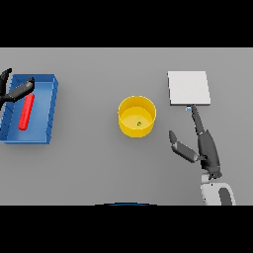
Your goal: Pick up the red beaker and tilt it to pour out 1 green nut into yellow bowl. Pick up the yellow bowl and place it on the metallic measuring scale.
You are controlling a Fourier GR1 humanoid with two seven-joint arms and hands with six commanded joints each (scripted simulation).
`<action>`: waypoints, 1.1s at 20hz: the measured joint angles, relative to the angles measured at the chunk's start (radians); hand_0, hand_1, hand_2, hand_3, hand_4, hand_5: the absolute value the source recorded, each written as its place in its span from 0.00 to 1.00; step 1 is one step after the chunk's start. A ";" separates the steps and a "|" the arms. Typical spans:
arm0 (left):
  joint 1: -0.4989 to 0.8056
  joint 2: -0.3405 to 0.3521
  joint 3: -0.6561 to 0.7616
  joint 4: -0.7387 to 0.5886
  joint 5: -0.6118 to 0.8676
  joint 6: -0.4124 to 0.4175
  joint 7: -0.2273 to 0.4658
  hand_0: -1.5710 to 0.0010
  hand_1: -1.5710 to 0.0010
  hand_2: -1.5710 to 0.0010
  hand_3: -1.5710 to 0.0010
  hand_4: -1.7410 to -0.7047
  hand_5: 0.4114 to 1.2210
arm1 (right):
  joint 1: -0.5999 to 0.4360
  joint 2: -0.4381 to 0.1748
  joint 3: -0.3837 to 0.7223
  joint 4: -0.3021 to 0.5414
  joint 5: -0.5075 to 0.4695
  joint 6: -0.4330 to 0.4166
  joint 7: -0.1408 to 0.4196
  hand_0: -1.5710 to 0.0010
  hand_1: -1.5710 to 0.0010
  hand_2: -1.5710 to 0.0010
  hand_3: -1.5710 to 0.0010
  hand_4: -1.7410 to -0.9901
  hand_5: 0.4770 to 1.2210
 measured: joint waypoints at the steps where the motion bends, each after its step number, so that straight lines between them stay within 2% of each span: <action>1: 0.001 -0.005 0.005 0.005 0.002 0.006 -0.018 0.96 0.97 0.97 0.97 0.92 0.32 | 0.000 -0.004 0.005 -0.001 0.019 -0.007 0.002 1.00 1.00 1.00 1.00 0.72 0.25; 3: -0.004 -0.013 0.014 0.011 0.007 0.013 -0.041 0.97 0.98 0.98 0.98 0.93 0.32 | -0.028 -0.013 0.011 0.006 0.044 -0.012 0.029 1.00 1.00 1.00 1.00 0.75 0.27; 4: 0.000 -0.010 0.014 0.010 0.002 0.017 -0.051 0.98 0.98 0.98 0.98 0.93 0.33 | -0.031 -0.023 0.023 0.000 0.041 0.013 0.004 1.00 1.00 1.00 1.00 0.77 0.29; 5: 0.003 -0.013 0.017 0.014 0.005 0.020 -0.056 0.98 0.99 0.99 0.99 0.93 0.34 | -0.039 -0.044 0.030 0.015 0.043 0.039 -0.018 1.00 1.00 1.00 1.00 0.75 0.31; 8: -0.008 -0.032 0.014 0.031 0.006 0.025 -0.051 0.99 0.99 0.99 0.99 0.92 0.36 | -0.111 -0.103 0.063 0.019 0.088 0.097 -0.018 1.00 1.00 1.00 1.00 0.68 0.31; 9: -0.005 -0.026 0.014 0.019 0.007 0.025 -0.053 0.99 0.99 0.99 0.99 0.92 0.36 | -0.144 -0.124 0.073 0.029 0.104 0.118 0.003 1.00 1.00 1.00 1.00 0.65 0.30; 12: -0.005 -0.030 0.007 0.016 0.005 0.024 -0.047 1.00 1.00 1.00 1.00 0.91 0.37 | -0.241 -0.199 0.125 0.059 0.206 0.175 0.066 1.00 1.00 1.00 1.00 0.61 0.27; 13: -0.007 -0.031 0.006 0.017 0.006 0.020 -0.052 1.00 1.00 1.00 1.00 0.91 0.37 | -0.269 -0.221 0.149 0.066 0.245 0.190 0.068 1.00 1.00 1.00 1.00 0.61 0.26; 15: -0.001 -0.036 0.003 0.021 0.001 0.025 -0.057 1.00 1.00 1.00 1.00 0.91 0.37 | -0.326 -0.285 0.188 0.084 0.306 0.231 0.028 1.00 1.00 1.00 1.00 0.62 0.26; 16: -0.006 -0.031 0.008 0.026 0.005 0.020 -0.059 1.00 1.00 1.00 1.00 0.92 0.38 | -0.374 -0.296 0.212 0.106 0.340 0.252 0.049 1.00 1.00 1.00 1.00 0.62 0.25; 18: -0.008 -0.034 0.007 0.026 0.002 0.023 -0.060 1.00 1.00 1.00 1.00 0.91 0.38 | -0.417 -0.315 0.259 0.132 0.382 0.282 0.009 1.00 1.00 1.00 1.00 0.63 0.25; 22: -0.021 -0.039 -0.002 0.020 -0.004 0.022 -0.055 1.00 1.00 1.00 1.00 0.91 0.38 | -0.520 -0.303 0.317 0.211 0.416 0.347 0.013 1.00 1.00 1.00 1.00 0.62 0.25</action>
